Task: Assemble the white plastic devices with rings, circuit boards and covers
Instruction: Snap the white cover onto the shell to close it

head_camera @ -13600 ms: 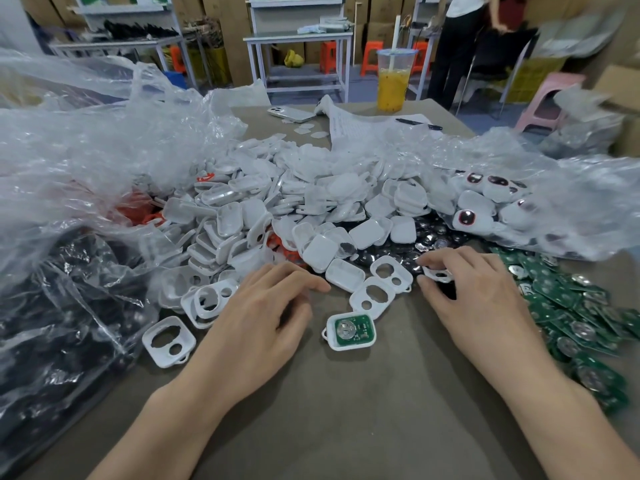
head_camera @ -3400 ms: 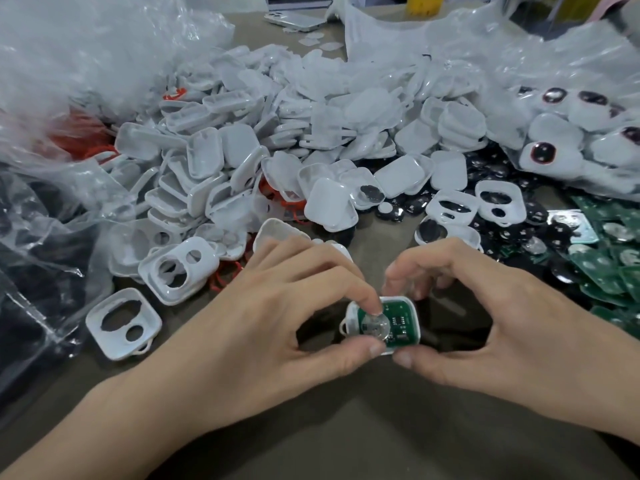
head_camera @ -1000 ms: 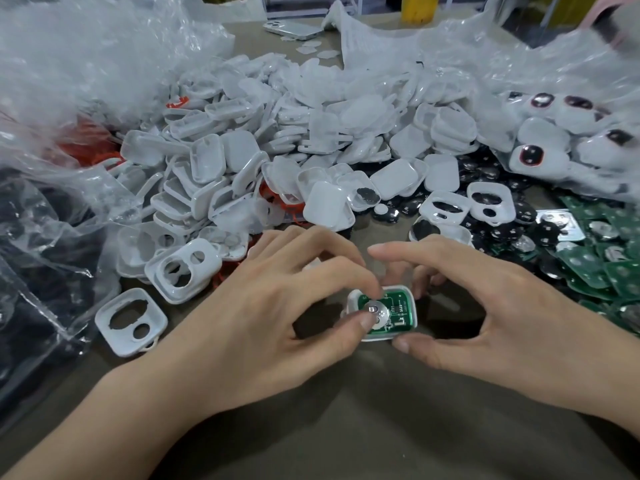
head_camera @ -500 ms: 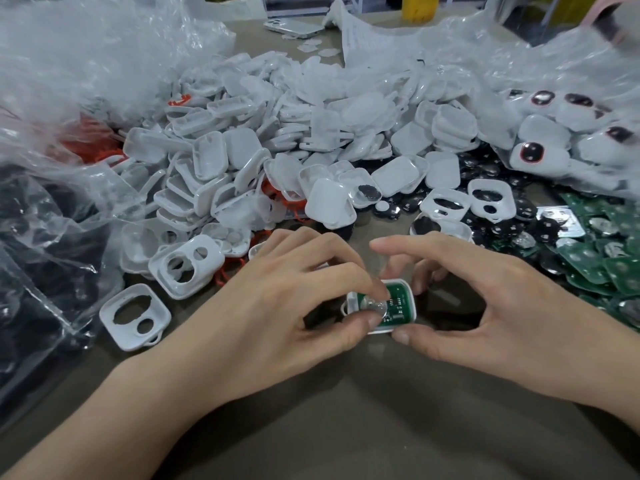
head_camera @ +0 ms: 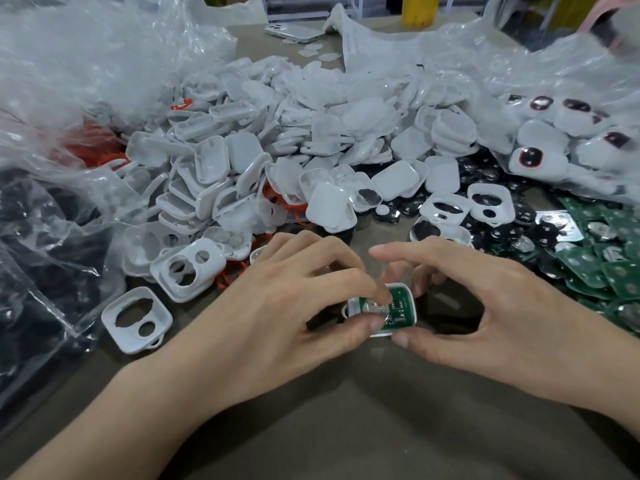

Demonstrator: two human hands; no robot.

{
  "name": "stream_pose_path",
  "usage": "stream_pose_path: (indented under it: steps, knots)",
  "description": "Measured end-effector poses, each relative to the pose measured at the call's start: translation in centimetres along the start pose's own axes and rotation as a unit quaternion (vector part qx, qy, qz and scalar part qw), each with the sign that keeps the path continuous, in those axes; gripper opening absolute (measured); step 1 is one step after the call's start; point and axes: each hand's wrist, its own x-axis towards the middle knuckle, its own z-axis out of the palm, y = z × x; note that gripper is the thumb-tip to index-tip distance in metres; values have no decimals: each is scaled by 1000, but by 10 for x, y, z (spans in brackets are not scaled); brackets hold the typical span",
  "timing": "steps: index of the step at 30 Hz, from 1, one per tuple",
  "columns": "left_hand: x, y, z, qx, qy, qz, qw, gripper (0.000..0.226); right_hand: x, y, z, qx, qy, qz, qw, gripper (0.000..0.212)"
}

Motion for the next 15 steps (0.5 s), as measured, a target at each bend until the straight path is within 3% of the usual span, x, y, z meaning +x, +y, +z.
stream_pose_path:
  steps: [6,15]
  knots:
    - [-6,-17,-15,9,91,-63,994,21,-1,1,-1,-24,9,-4,1000,59]
    - [-11,-20,-19,98,23,-104,989,32,-1,3,-1,-5,0,8,1000,59]
